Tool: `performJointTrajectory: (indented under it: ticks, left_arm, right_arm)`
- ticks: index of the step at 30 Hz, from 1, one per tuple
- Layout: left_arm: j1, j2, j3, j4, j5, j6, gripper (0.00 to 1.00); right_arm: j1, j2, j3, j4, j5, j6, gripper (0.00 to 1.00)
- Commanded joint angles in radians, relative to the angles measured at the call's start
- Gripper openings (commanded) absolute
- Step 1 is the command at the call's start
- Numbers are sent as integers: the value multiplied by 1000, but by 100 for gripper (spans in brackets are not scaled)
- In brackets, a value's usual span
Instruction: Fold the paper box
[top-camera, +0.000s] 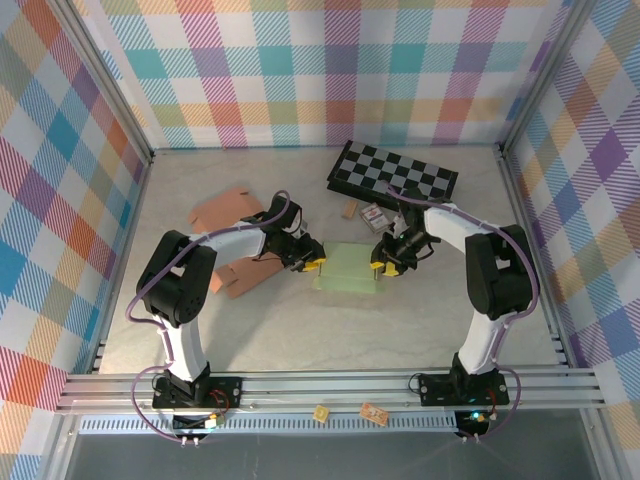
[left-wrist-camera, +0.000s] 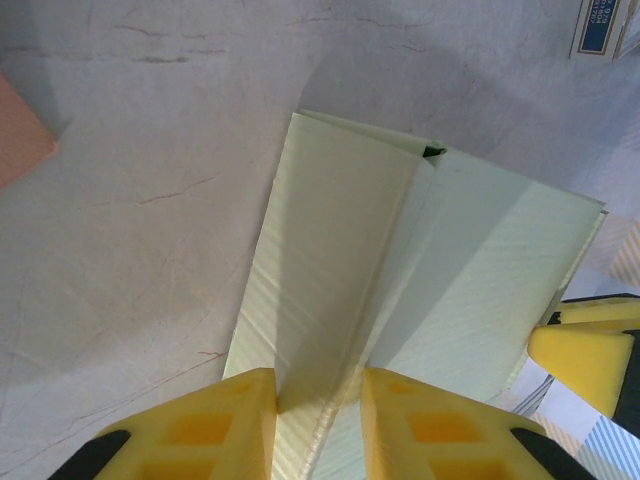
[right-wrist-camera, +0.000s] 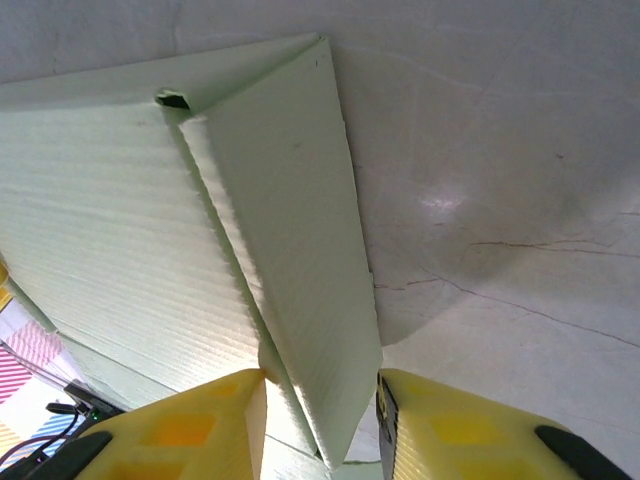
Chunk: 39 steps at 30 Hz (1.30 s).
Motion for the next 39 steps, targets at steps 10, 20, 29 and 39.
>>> performJointTrajectory:
  ticks: [10,20,29,39]
  left_arm:
    - [-7,-9,-8,-54,-13,15,22]
    - [-7,-9,1,-78,-17,36,20]
    - [-7,2,4,-102,-19,74,18]
    - [2,2,-16,-106,-17,138,16]
  right_arm:
    - [-4,3,16,-16,2,-8,42]
    - [-10,-10,33,-25,-33,-43,58]
    - [-43,18,41,21,-170,-122,75]
    - [-81,82,89,17,-233,-200,77]
